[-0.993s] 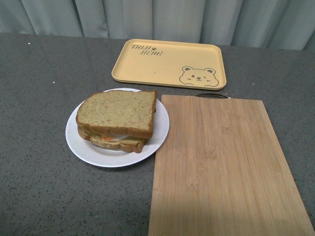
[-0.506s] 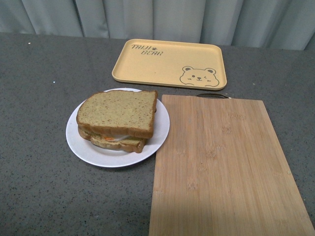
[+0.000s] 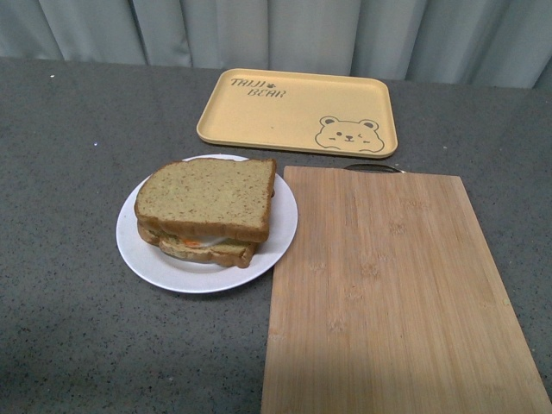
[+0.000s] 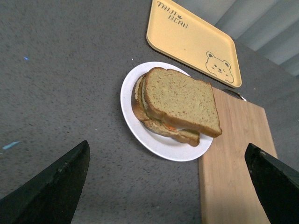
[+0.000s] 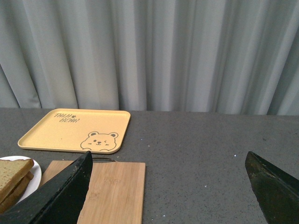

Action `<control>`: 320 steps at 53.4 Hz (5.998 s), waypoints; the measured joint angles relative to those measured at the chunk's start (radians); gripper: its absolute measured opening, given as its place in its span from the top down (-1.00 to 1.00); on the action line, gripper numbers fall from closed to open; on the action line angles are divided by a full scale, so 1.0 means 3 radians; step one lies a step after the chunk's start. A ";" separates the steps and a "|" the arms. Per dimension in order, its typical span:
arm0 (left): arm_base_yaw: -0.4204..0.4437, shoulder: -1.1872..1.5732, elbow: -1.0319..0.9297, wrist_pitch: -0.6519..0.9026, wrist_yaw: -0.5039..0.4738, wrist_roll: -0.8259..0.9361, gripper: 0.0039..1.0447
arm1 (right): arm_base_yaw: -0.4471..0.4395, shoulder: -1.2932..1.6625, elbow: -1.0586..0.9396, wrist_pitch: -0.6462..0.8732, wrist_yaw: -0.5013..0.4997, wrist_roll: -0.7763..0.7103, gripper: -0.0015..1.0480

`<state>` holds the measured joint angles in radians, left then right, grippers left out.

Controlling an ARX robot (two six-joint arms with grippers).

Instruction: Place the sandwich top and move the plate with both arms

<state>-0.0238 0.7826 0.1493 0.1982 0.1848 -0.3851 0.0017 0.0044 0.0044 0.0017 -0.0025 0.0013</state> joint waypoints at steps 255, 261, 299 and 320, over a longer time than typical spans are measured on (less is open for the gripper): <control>-0.0450 0.3693 0.1272 0.3905 -0.1132 0.0936 0.30 | 0.0000 0.0000 0.0000 -0.0001 0.0001 0.0000 -0.82; -0.0360 0.3357 0.0860 0.3908 -0.1050 0.1136 0.71 | -0.0001 0.0000 0.0000 -0.0001 0.0000 0.0000 -0.82; 0.0071 0.0329 -0.0379 0.2107 -0.0621 0.1255 0.93 | 0.0000 0.0000 0.0000 -0.0001 0.0003 0.0001 -0.82; 0.0071 -0.0631 -0.0436 0.1283 -0.0618 0.1256 0.93 | 0.0000 0.0000 0.0000 -0.0001 0.0001 0.0000 -0.82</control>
<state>-0.0025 0.5934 0.0185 0.5831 -0.0006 -0.0082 0.0017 0.0044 0.0044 0.0013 -0.0021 0.0013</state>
